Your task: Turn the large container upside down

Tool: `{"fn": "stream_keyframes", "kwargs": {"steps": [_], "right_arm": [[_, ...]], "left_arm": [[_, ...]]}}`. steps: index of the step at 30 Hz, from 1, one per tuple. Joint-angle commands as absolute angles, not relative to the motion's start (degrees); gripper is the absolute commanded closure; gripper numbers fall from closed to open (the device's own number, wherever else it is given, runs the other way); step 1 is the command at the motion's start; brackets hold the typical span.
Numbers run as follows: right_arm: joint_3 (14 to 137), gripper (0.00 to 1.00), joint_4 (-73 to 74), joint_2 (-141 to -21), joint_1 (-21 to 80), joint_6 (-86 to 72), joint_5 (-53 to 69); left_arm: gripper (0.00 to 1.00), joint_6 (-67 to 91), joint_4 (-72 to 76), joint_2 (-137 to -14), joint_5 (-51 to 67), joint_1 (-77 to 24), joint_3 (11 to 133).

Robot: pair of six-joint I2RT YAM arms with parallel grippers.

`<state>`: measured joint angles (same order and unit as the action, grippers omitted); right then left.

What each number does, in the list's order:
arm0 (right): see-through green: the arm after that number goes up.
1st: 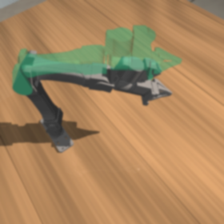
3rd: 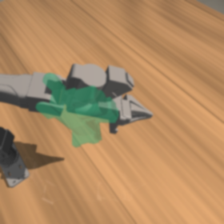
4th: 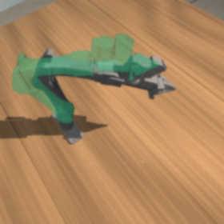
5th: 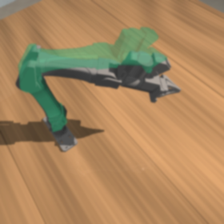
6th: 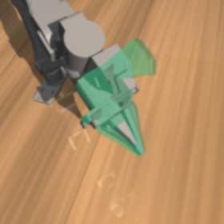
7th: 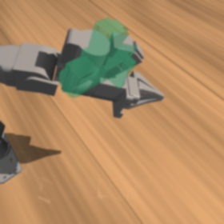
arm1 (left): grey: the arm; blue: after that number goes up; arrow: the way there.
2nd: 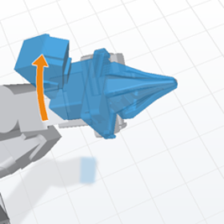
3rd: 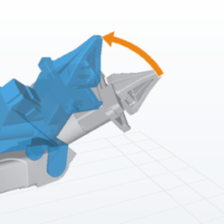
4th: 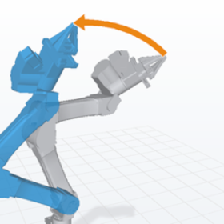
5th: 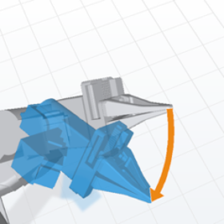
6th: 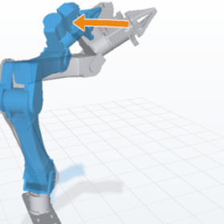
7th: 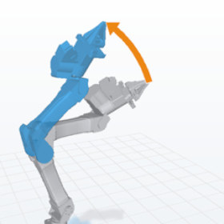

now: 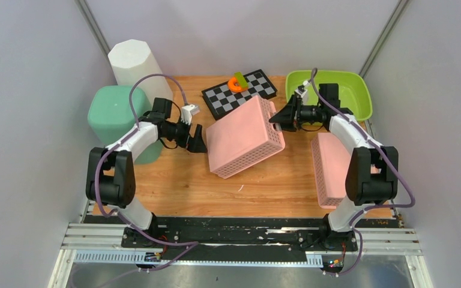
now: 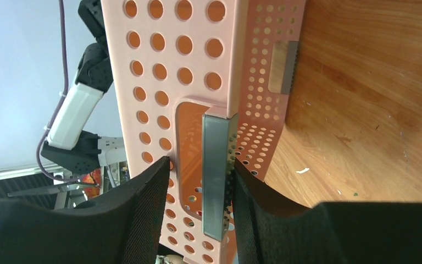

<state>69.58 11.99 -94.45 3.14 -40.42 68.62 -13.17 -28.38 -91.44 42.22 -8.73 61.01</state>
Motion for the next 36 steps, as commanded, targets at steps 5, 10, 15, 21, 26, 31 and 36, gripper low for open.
{"fn": "stream_keyframes", "kwargs": {"steps": [5,10,15,21,26,31,36], "right_arm": [[67.3,0.53,10.6,-96.4,7.0,-36.3,68.7],[66.6,0.53,10.2,-97.0,7.9,-34.6,68.2],[65.4,0.53,9.5,-98.1,8.0,-33.3,68.0],[65.0,0.53,9.3,-100.2,8.0,-32.1,67.6],[64.9,0.53,9.0,-102.0,8.0,-31.9,67.6],[64.5,0.53,9.0,-103.3,8.0,-31.2,67.3],[64.2,0.52,9.4,-104.2,7.9,-30.1,67.1]], "left_arm": [[0.00,-9.6,-27.6,-95.0,51.1,-5.9,60.9],[0.00,-9.1,-28.3,-95.7,53.0,-4.2,60.9],[0.00,-9.7,-29.9,-96.1,53.0,-3.2,60.6],[0.00,-10.9,-32.1,-95.8,52.1,-2.8,60.2],[0.00,-10.4,-32.2,-95.7,52.2,-2.7,59.5],[0.00,-9.9,-32.2,-95.0,51.1,-2.6,59.3],[0.00,-8.8,-31.3,-93.7,49.7,-2.4,58.7]]}}
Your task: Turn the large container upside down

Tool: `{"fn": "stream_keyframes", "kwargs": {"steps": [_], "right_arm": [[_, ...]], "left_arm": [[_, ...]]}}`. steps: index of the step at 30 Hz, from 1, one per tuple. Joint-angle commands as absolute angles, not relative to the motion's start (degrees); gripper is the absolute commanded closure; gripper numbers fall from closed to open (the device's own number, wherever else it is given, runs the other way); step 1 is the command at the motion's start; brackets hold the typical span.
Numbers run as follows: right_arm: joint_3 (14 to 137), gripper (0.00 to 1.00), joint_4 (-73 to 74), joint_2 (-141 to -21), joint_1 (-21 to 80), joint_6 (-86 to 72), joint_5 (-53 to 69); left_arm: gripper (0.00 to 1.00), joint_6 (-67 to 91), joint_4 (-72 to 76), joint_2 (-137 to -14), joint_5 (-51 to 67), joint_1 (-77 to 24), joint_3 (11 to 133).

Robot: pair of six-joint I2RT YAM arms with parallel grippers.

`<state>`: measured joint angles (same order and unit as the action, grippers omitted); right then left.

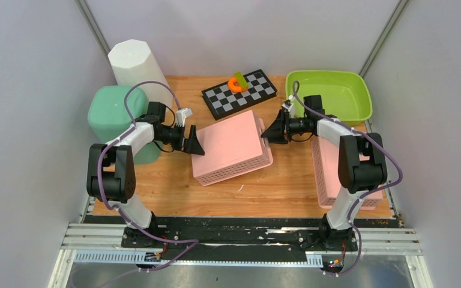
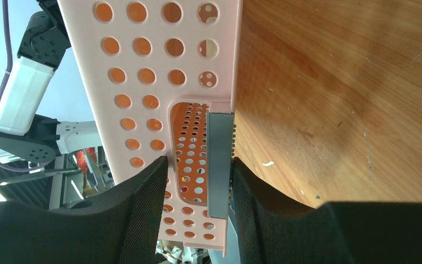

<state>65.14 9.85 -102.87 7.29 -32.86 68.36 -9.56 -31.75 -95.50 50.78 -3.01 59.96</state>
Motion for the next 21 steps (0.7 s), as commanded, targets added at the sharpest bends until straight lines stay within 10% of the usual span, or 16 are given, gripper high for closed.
{"fn": "stream_keyframes", "kwargs": {"steps": [1,21], "right_arm": [[64.2,0.52,9.5,-104.4,7.8,-30.0,67.1],[63.0,0.52,9.8,-108.0,5.5,-29.1,64.9]], "left_arm": [[0.00,-8.6,-31.1,-93.6,49.5,-2.3,58.5],[0.00,-5.4,-26.8,-95.0,47.9,-2.1,57.0]]}}
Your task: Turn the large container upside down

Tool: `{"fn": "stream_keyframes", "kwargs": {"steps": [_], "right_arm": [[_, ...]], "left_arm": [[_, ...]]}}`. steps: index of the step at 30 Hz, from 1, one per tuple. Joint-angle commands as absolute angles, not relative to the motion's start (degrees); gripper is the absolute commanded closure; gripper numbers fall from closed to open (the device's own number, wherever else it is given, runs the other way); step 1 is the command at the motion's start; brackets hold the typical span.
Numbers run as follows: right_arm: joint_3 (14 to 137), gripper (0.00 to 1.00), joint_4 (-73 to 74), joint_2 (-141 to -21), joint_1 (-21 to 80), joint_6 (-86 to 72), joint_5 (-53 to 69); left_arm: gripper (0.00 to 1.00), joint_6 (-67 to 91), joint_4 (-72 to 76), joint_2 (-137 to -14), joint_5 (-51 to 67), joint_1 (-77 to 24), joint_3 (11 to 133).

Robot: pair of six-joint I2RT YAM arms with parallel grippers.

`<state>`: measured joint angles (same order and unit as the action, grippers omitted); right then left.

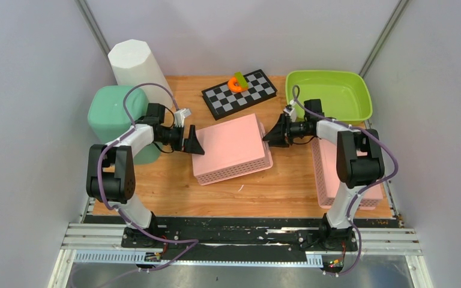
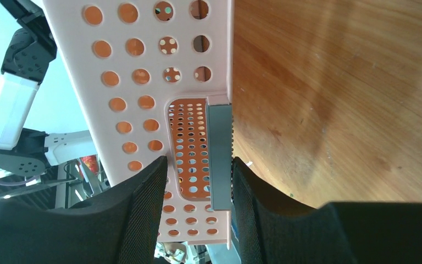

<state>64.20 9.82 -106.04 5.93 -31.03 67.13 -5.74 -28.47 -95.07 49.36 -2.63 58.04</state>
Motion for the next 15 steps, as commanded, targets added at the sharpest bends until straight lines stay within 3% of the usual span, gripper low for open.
{"fn": "stream_keyframes", "kwargs": {"steps": [1,15], "right_arm": [[62.9,0.52,9.8,-108.1,5.5,-28.9,64.6],[62.9,0.52,11.5,-109.1,5.5,-26.5,59.6]], "left_arm": [[0.00,-5.3,-26.8,-94.9,47.8,-2.1,56.9],[0.00,-4.7,-25.9,-94.6,47.1,-2.1,56.5]]}}
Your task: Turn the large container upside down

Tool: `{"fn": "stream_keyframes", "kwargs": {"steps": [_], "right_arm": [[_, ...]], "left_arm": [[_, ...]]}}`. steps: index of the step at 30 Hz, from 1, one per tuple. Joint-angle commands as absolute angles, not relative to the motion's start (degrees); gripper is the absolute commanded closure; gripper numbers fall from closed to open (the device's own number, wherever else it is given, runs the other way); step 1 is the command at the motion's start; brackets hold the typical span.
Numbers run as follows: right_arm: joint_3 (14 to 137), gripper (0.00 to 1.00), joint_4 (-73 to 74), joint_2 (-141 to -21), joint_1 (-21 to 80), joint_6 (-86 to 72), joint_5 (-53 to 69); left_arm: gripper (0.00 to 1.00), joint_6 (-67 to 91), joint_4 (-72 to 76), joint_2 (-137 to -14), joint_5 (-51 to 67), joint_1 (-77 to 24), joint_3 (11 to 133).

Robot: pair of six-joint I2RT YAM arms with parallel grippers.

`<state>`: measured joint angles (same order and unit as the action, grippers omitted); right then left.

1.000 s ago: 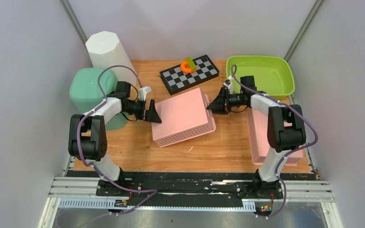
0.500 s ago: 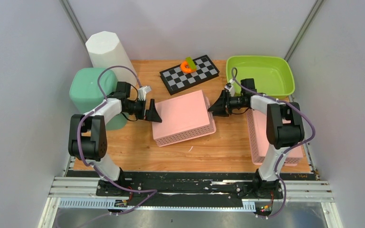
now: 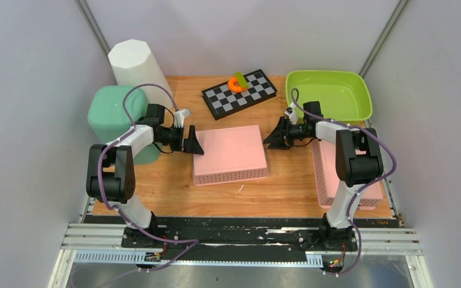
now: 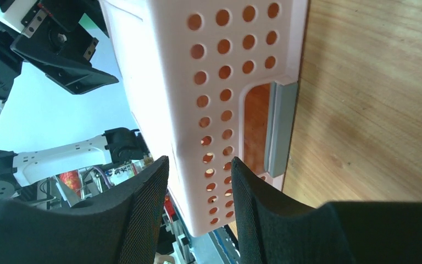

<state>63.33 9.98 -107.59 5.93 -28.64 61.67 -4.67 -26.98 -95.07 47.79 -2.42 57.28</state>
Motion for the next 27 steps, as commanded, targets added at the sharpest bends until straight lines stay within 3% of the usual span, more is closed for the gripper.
{"fn": "stream_keyframes", "kwargs": {"steps": [1,18,27], "right_arm": [[63.1,0.52,12.0,-109.1,5.5,-26.2,59.2],[70.9,0.52,24.9,-96.6,5.5,-16.2,48.9],[79.1,0.52,29.1,-89.6,5.6,-8.0,22.1]], "left_arm": [[0.00,-4.6,-25.9,-94.6,47.0,-2.1,56.4],[0.00,-3.9,-24.3,-92.3,46.0,-2.1,55.4],[0.00,-3.0,-22.5,-89.4,45.6,-2.4,54.4]]}}
